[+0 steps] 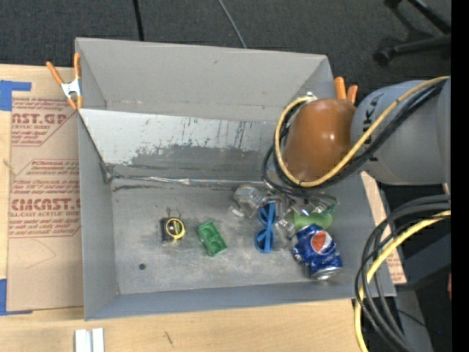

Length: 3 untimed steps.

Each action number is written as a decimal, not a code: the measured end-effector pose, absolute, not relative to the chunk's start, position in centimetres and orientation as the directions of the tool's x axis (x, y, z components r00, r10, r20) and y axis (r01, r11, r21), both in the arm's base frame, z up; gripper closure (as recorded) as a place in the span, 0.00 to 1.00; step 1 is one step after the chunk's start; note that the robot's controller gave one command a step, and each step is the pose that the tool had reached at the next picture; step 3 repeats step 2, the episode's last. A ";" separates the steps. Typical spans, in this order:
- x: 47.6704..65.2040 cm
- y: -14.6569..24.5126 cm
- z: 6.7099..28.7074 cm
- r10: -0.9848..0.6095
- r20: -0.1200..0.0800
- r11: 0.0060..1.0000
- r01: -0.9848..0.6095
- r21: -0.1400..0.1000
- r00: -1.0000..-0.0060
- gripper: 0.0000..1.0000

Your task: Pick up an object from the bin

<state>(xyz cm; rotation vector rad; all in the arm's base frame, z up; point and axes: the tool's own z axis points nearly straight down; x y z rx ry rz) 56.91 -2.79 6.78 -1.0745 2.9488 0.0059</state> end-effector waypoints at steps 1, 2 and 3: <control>57.0 -3.1 7.1 -0.641 -0.004 0.768 -0.641 0.000 -0.768 1.00; 54.1 -5.8 7.1 -0.998 -0.002 0.068 -0.998 0.000 -0.068 1.00; 54.1 -5.8 7.1 -0.998 -0.002 0.068 -0.998 0.000 -0.068 1.00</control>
Offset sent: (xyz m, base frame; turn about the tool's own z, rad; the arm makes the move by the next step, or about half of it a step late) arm 0.0000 0.0000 0.0000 0.0000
